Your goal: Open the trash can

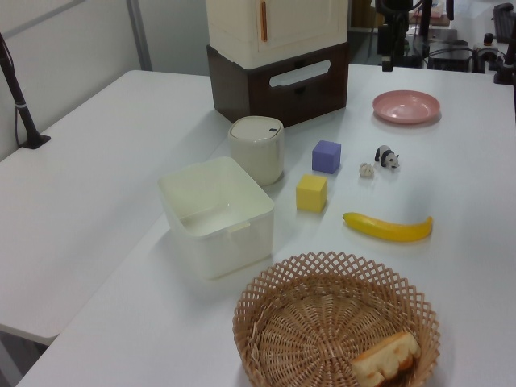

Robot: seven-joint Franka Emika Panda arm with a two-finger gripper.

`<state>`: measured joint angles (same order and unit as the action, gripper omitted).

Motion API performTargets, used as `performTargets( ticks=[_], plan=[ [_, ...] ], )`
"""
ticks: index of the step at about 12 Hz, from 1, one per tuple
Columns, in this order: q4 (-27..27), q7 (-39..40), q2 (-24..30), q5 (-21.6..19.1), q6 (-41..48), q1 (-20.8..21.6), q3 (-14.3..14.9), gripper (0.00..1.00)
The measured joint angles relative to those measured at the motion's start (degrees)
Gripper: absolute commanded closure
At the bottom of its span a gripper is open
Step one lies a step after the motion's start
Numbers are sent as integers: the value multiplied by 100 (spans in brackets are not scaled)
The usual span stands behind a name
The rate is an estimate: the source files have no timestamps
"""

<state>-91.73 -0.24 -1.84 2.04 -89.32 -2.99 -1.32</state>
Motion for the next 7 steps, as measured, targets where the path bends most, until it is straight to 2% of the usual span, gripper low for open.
performTargets(
  ticks=[7],
  plan=[
    [-1, 0, 0, 0, 0, 24, -43, 0]
  ],
)
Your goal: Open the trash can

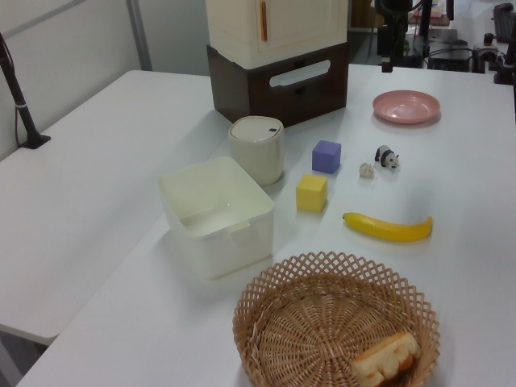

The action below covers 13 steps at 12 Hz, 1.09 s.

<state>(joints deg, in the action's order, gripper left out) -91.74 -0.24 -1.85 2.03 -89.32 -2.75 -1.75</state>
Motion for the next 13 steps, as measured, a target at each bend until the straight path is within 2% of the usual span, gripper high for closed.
performTargets(
  ticks=[9, 10, 12, 13],
  plan=[
    [175, 0, 7, 0, -154, 197, -73, 0],
    [178, 0, 8, 0, -157, 207, -73, 10],
    [179, 0, 8, 0, -206, 207, -72, 39],
    [179, 0, 8, 0, -215, 207, -72, 61]
  ],
)
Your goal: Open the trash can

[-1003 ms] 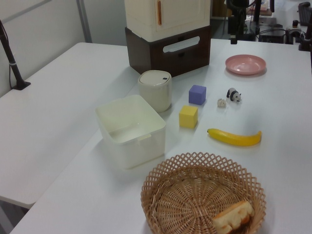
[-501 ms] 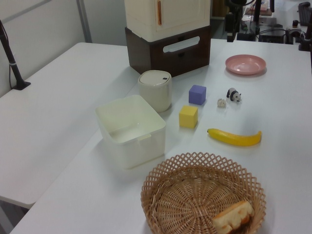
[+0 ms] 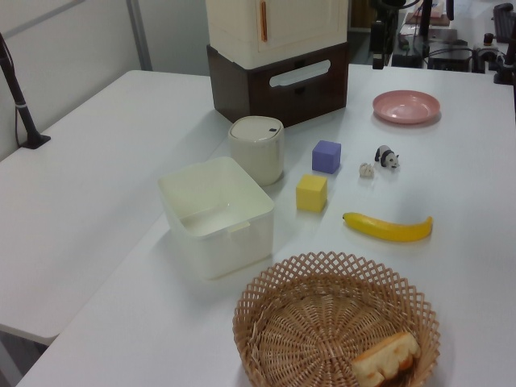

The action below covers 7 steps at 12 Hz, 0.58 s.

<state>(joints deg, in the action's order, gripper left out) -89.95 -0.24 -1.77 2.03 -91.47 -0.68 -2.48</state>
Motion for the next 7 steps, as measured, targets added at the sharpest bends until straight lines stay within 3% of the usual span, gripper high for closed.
performTargets(
  ticks=[2, 3, 7],
  plan=[
    [0, 3, 0, 0, -4, 0, 0, 95],
    [0, 3, 0, 0, -19, 0, 0, 100],
    [0, 25, -3, 0, -64, 1, 0, 100]
  ],
)
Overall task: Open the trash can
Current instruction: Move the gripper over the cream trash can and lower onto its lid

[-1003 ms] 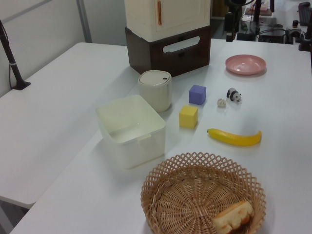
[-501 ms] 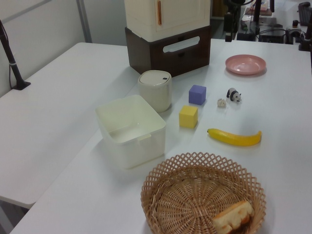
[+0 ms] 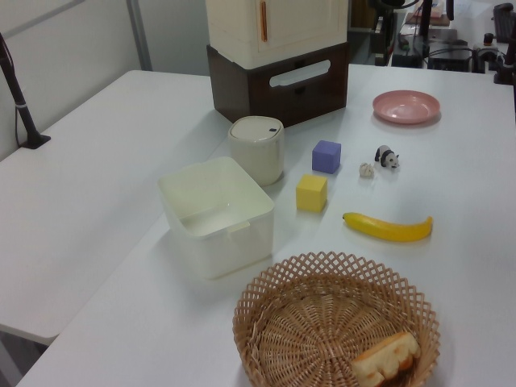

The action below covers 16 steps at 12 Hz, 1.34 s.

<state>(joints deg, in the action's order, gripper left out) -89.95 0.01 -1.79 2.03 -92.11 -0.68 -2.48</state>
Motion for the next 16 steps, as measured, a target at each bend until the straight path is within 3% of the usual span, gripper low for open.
performTargets(
  ticks=[3, 7, 16],
  plan=[
    [-4, 80, -11, 0, -169, 1, 0, 100],
    [-27, 95, -170, -2, -1262, 111, -14, 100],
    [-41, 96, -1314, -2, -3773, 253, -21, 100]
  ],
)
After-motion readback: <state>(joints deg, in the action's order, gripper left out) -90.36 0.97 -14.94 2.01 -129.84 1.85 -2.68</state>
